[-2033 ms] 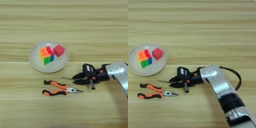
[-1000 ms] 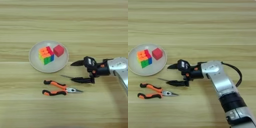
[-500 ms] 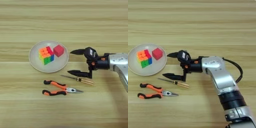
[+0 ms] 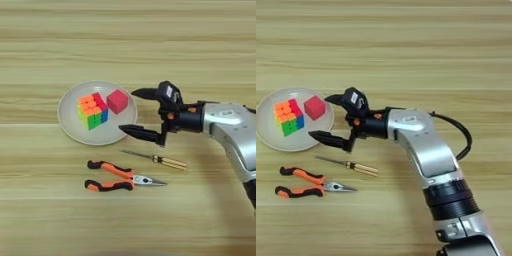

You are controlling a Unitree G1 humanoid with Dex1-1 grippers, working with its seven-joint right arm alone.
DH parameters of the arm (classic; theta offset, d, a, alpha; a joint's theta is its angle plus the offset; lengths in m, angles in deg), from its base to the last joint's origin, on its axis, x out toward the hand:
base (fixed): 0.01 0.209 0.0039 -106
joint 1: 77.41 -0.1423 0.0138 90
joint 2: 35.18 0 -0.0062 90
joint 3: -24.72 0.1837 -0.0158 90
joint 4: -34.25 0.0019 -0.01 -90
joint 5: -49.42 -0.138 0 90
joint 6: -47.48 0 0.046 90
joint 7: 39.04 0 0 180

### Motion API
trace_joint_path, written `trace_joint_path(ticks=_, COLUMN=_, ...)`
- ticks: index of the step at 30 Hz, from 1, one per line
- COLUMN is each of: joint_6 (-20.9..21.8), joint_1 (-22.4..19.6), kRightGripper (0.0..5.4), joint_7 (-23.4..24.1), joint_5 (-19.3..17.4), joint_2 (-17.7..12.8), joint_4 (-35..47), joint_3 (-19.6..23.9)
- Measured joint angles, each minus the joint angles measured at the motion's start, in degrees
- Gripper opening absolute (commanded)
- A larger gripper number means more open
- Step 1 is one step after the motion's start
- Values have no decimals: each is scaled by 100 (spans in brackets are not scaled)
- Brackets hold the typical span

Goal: Move the objects on the table

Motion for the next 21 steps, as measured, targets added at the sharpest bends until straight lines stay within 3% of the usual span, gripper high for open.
trace_joint_path(ticks=21, joint_6=-584, joint_1=-276, kRightGripper=537, joint_7=1153, joint_5=138, joint_2=1050, joint_4=-270, joint_3=-541)
